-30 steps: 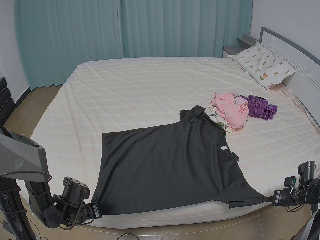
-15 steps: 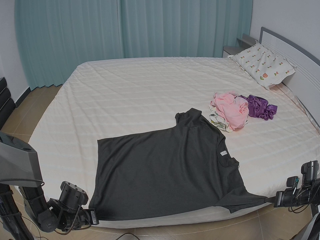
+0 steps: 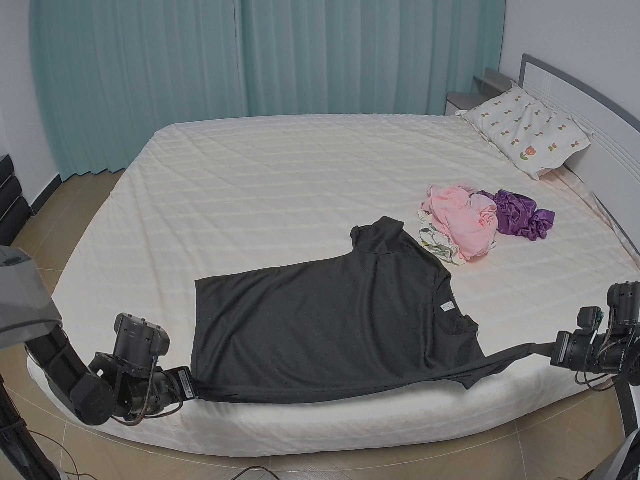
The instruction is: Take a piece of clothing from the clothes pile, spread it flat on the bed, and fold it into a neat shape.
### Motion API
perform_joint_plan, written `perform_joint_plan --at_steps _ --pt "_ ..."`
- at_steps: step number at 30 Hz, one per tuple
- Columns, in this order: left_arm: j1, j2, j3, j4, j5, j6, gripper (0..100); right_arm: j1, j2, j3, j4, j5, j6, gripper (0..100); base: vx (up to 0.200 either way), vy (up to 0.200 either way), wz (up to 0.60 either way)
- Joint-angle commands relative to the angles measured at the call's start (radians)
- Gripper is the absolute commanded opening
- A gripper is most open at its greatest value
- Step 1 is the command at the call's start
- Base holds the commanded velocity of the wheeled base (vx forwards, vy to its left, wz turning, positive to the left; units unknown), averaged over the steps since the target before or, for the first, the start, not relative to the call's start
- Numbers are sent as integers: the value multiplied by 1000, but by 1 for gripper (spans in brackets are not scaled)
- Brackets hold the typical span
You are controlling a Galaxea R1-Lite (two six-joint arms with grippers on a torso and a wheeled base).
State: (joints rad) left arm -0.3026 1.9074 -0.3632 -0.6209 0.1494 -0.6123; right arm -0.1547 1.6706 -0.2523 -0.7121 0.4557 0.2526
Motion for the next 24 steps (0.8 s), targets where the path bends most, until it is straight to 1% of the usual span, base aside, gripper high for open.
perform_joint_plan --at_steps 1,3,4,7,8,9,10,15,18,24 --pt "37 -42 -103 75 -16 -24 0 27 41 -91 -1 0 20 0 0 0 0" --pt "42 -71 -114 104 -17 -29 0 30 38 -108 0 1 39 0 0 0 0" --pt "43 -100 -120 142 -19 -29 0 40 41 -114 2 0 45 0 0 0 0" --pt "43 -130 -132 250 -19 -18 0 72 50 -114 28 -3 44 0 0 0 0" --pt "43 -130 -132 250 -19 -18 0 72 50 -114 28 -3 44 0 0 0 0" --pt "42 -128 -131 305 -17 -6 0 86 58 -113 54 -5 42 0 0 0 0" --pt "42 -126 -126 317 -17 -1 0 92 61 -111 59 -6 39 0 0 0 0" --pt "43 -122 -109 320 -39 3 0 90 61 -113 63 -5 27 0 0 0 0" --pt "43 -117 -123 317 -53 2 0 90 61 -117 60 -5 27 0 0 0 0" --pt "57 -38 -215 311 -53 -6 0 89 97 -157 56 -5 28 0 0 0 0"
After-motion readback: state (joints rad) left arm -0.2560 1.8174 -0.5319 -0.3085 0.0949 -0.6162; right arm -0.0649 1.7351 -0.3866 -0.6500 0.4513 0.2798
